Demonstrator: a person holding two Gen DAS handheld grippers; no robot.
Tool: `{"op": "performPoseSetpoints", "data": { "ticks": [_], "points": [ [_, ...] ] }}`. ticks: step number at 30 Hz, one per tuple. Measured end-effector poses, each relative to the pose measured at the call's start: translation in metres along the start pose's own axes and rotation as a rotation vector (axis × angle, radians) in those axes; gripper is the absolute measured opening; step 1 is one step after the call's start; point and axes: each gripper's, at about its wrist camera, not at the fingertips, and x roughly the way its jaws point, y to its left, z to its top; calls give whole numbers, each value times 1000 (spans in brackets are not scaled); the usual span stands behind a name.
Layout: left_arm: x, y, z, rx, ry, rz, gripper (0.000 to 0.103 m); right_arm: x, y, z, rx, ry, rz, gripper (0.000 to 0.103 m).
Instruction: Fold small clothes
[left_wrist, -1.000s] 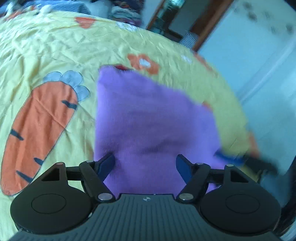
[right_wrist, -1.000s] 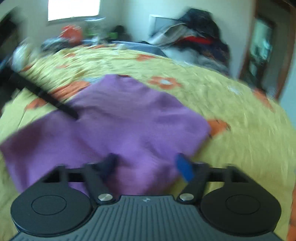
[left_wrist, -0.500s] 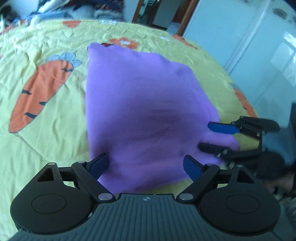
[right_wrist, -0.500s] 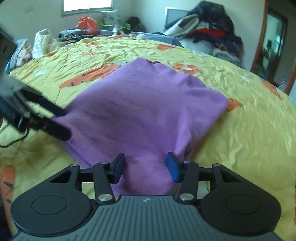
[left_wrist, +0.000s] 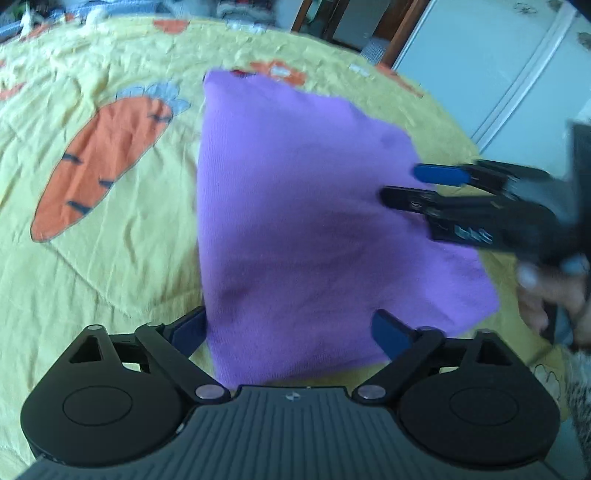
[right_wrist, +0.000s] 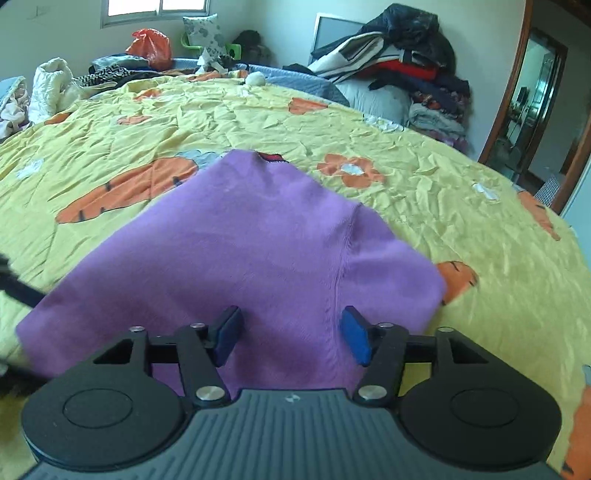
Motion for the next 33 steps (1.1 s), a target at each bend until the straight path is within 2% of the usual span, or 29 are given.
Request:
{"op": "performPoseSetpoints", "data": {
  "ticks": [1, 3, 4, 6, 10, 12, 17, 21, 23, 27, 33],
  "points": [
    [0, 0, 0, 3, -3, 4, 96, 5, -3, 1, -2, 7, -4, 77],
    [2, 1, -1, 0, -8, 5, 98, 14, -11, 1, 11, 10, -18, 99],
    [2, 1, -1, -4, -9, 3, 98, 17, -15, 0, 22, 13, -17, 102],
    [3, 1, -2, -1, -11, 6, 100, 18, -25, -1, 72, 23, 5, 103],
    [0, 0, -4, -16, -8, 16, 100, -6, -17, -10, 101, 26, -49, 103],
    [-8, 3, -7, -47, -23, 4, 100, -27, -11, -21, 164, 26, -66, 103],
    [-45, 12, -29, -59, -105, 47, 102, -82, 29, -76, 247, 37, -33, 103],
    [-66, 22, -58, -77, -129, 81, 103, -94, 53, -117, 341, 84, -12, 103],
    [-67, 24, -70, -82, -131, 99, 103, -96, 64, -124, 339, 67, -77, 103],
    [-64, 20, -85, -115, -162, 134, 103, -90, 80, -118, 344, 106, -174, 103],
    [-52, -5, -95, -101, -210, 148, 103, -89, 82, -121, 394, 98, -218, 103]
  ]
}}
